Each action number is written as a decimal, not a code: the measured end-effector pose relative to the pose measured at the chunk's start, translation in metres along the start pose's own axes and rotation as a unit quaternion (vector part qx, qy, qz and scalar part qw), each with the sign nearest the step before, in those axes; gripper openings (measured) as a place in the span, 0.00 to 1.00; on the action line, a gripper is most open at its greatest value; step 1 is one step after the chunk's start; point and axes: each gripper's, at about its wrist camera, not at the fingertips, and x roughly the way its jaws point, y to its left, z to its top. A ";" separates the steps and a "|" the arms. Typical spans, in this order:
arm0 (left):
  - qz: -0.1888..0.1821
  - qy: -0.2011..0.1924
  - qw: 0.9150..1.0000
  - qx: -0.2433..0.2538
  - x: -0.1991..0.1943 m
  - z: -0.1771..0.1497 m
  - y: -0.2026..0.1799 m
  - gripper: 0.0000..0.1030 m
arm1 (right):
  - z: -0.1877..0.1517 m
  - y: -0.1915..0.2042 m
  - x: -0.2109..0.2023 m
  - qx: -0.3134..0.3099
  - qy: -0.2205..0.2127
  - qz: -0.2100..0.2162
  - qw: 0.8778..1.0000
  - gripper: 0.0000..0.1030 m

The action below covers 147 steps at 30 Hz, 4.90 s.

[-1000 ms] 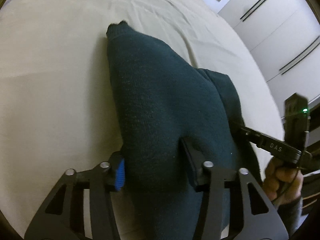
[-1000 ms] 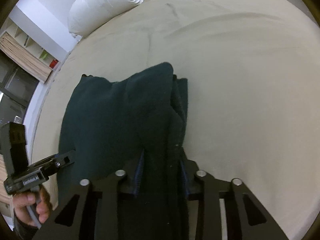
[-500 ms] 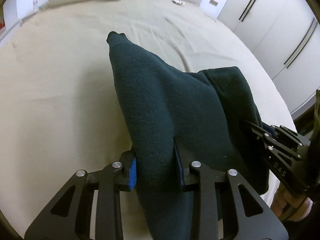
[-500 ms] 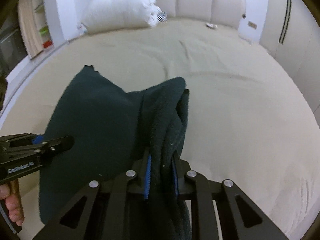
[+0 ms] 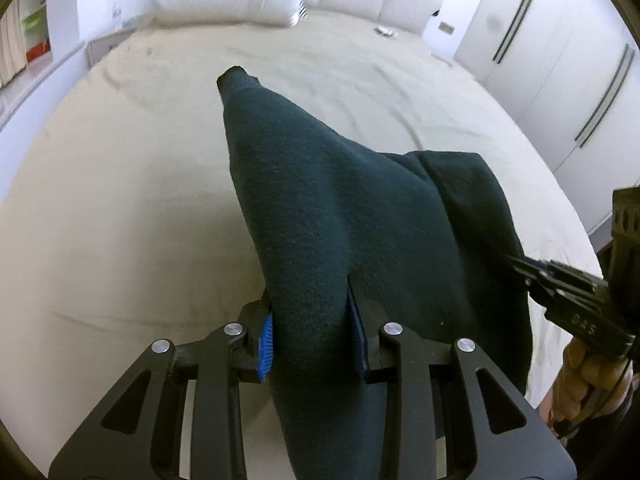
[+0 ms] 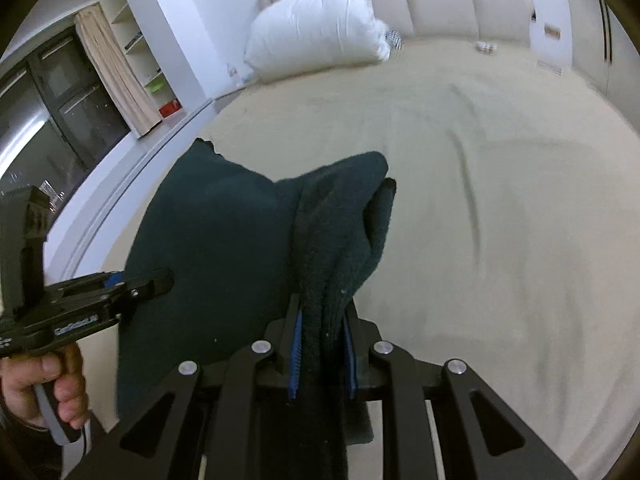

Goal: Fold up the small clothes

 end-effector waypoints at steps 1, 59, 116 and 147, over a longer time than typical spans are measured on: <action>0.002 0.004 1.000 0.003 0.011 -0.007 0.009 0.29 | -0.006 -0.003 0.012 0.004 0.005 -0.004 1.000 0.18; 0.152 -0.155 0.975 -0.039 -0.149 -0.140 -0.050 1.00 | -0.098 0.077 -0.134 0.019 -0.169 -0.110 0.979 1.00; 0.166 -0.093 0.981 -0.048 -0.076 -0.148 -0.024 1.00 | -0.112 0.067 -0.097 0.030 -0.095 -0.128 0.987 1.00; 0.169 -0.087 0.980 -0.051 -0.070 -0.153 -0.024 1.00 | -0.120 0.069 -0.092 0.032 -0.086 -0.126 0.988 1.00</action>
